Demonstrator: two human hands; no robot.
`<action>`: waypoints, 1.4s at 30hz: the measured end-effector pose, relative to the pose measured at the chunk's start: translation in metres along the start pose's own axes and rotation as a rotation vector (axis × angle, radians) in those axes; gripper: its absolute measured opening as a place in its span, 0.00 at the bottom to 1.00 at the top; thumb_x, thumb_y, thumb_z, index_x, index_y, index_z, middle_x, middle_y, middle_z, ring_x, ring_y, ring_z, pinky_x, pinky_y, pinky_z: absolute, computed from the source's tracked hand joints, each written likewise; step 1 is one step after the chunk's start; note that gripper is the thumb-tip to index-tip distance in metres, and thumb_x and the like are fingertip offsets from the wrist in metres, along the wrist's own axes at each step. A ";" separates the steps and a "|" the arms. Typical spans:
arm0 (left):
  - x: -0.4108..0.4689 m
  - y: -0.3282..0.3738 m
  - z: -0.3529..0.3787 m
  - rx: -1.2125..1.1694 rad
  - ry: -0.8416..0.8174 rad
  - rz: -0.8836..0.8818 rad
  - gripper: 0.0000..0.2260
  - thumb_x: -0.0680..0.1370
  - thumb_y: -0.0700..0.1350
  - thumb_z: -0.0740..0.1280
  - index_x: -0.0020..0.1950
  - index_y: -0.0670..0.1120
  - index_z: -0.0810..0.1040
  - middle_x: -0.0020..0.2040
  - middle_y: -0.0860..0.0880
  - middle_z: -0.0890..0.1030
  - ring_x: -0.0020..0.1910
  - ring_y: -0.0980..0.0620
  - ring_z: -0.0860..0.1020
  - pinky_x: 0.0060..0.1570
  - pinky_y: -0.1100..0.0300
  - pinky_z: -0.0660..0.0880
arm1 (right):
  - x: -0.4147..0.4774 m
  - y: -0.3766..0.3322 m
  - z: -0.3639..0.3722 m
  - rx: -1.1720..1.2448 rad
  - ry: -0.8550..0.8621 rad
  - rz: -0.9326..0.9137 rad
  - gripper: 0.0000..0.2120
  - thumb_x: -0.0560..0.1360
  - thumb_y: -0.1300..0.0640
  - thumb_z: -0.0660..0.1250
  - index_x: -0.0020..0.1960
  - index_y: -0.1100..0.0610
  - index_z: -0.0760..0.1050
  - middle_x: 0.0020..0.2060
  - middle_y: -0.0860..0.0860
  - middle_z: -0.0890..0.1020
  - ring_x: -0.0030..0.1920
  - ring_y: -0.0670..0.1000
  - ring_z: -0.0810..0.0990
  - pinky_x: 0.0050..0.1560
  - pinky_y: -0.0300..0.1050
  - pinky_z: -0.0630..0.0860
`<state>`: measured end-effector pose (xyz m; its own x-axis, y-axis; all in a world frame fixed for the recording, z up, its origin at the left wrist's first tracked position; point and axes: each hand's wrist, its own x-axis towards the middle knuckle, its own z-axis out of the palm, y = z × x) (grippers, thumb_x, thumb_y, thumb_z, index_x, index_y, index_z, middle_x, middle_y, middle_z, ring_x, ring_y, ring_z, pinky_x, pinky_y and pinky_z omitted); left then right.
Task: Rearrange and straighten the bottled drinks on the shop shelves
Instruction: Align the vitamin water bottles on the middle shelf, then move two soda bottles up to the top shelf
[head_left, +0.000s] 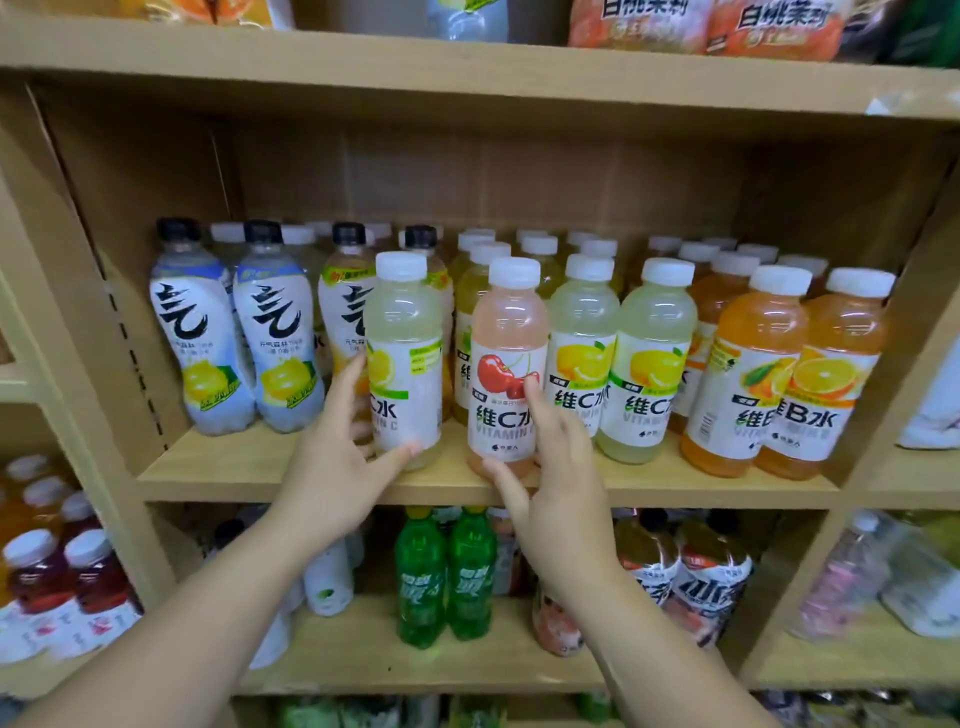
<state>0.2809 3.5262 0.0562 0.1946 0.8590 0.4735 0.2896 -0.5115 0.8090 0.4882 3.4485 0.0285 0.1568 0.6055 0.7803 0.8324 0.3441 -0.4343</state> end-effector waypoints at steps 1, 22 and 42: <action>0.000 0.001 0.002 0.000 -0.005 0.005 0.46 0.72 0.40 0.78 0.63 0.82 0.54 0.61 0.73 0.70 0.58 0.70 0.78 0.62 0.56 0.79 | 0.000 0.002 -0.001 -0.006 0.005 -0.005 0.46 0.75 0.53 0.76 0.81 0.37 0.50 0.64 0.49 0.72 0.61 0.46 0.73 0.60 0.36 0.69; -0.025 0.023 -0.008 0.136 0.269 -0.088 0.34 0.73 0.57 0.74 0.75 0.65 0.61 0.61 0.62 0.76 0.59 0.61 0.76 0.60 0.55 0.77 | 0.009 -0.008 -0.003 0.184 0.262 -0.093 0.32 0.69 0.44 0.71 0.72 0.45 0.69 0.56 0.45 0.67 0.55 0.49 0.72 0.55 0.42 0.73; 0.071 0.044 -0.157 0.715 0.233 -0.008 0.40 0.80 0.55 0.68 0.83 0.47 0.47 0.79 0.44 0.60 0.72 0.39 0.70 0.64 0.48 0.71 | 0.175 -0.181 0.081 -0.006 -0.274 -0.075 0.38 0.78 0.44 0.70 0.82 0.47 0.55 0.64 0.56 0.77 0.60 0.57 0.79 0.58 0.54 0.79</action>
<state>0.1601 3.5680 0.1806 0.0101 0.8042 0.5943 0.8434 -0.3261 0.4269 0.3225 3.5504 0.2075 -0.0537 0.7502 0.6590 0.8396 0.3911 -0.3769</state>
